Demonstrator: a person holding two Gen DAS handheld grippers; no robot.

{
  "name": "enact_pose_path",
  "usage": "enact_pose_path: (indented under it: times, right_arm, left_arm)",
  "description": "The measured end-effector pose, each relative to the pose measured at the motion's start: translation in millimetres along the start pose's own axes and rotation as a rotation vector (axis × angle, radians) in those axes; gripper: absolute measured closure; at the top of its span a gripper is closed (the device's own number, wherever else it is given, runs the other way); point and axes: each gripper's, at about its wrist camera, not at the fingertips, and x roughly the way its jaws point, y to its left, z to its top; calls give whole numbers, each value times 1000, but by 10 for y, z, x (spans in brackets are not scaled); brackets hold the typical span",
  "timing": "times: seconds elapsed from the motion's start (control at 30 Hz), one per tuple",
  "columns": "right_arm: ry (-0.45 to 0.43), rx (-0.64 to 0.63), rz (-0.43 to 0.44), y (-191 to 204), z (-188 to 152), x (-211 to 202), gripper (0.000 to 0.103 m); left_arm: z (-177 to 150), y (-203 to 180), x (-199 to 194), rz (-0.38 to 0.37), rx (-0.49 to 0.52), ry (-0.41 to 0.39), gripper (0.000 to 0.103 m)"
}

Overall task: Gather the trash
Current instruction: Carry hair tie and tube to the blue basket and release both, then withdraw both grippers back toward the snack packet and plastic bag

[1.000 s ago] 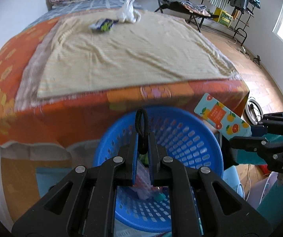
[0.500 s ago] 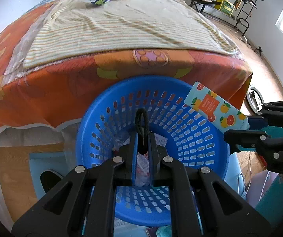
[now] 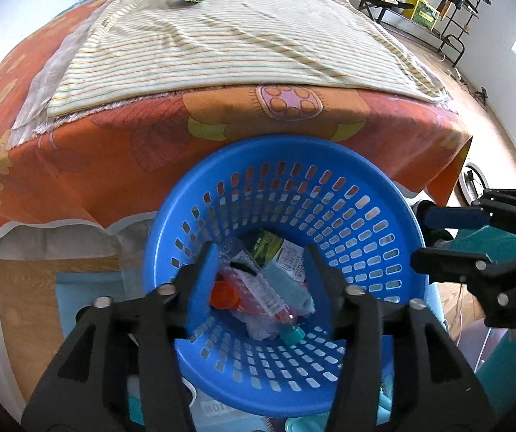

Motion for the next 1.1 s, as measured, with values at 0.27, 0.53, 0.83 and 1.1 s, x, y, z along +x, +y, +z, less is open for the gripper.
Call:
enact_pose_path:
  times: [0.27, 0.53, 0.83, 1.1]
  right_arm:
    - [-18, 17, -34, -37, 20, -39, 33]
    - [-38, 31, -59, -65, 33, -66, 21]
    - [-78, 38, -94, -89, 76, -129, 11]
    - [-106, 18, -126, -71, 165, -190, 11]
  left_arm:
    - [17, 31, 2, 15, -16, -2, 41]
    - [23, 17, -9, 25, -13, -7, 35]
    - [88, 56, -15, 23, -37, -11, 35]
    - [231, 145, -42, 18, -68, -23, 35]
